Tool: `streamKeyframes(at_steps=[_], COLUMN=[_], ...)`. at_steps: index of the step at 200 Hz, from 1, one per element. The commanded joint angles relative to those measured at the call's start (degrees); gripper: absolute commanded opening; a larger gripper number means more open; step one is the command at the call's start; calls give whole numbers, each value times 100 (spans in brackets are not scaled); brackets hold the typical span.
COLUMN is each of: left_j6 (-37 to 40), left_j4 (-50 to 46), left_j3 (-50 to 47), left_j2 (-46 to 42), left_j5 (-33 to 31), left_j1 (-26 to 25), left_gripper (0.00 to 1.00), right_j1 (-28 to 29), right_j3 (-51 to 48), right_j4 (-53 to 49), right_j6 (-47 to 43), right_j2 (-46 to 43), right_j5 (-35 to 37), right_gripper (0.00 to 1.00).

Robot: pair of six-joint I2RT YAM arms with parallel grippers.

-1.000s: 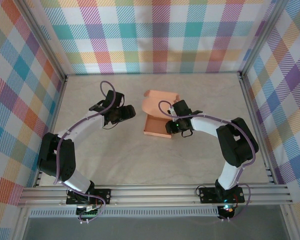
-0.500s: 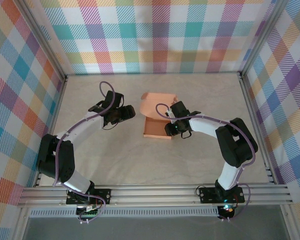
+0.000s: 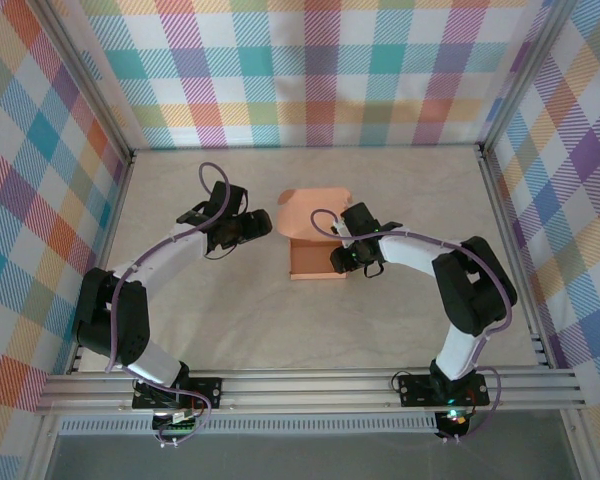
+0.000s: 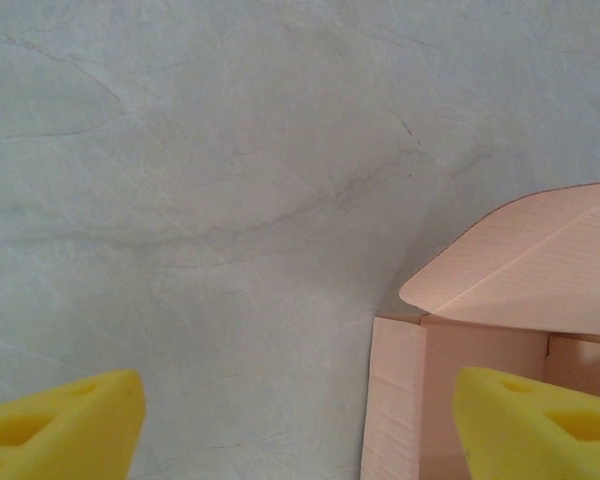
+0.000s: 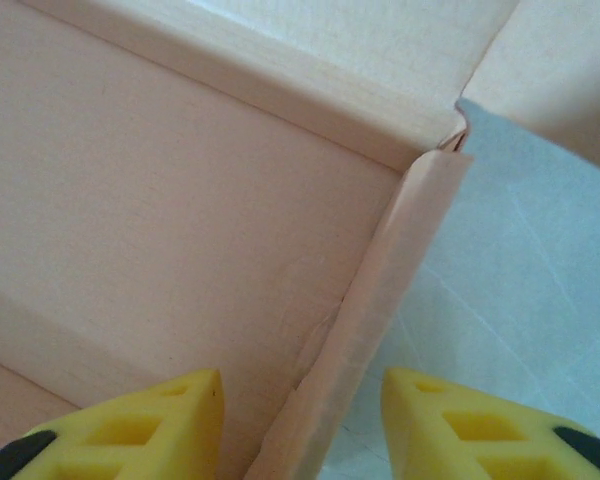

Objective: Fold the paper box

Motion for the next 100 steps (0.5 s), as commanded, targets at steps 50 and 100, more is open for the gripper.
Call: streamKeyframes(at_steps=[50,100], left_j6=[1891,3332], left_j4=[818,103], left_j3=[376,1792], left_j2=[-105,857], left_j5=[159,1944], left_j1=[130,759], left_gripper=[100,96], right_j1=[-121,-549], right_j3=[-23,114], right_j4=[-218,-458], right_j6=[-754,-1095], right_j2=[-1378,-1806], right_j5=[-508,-1015], right_gripper=[65,68])
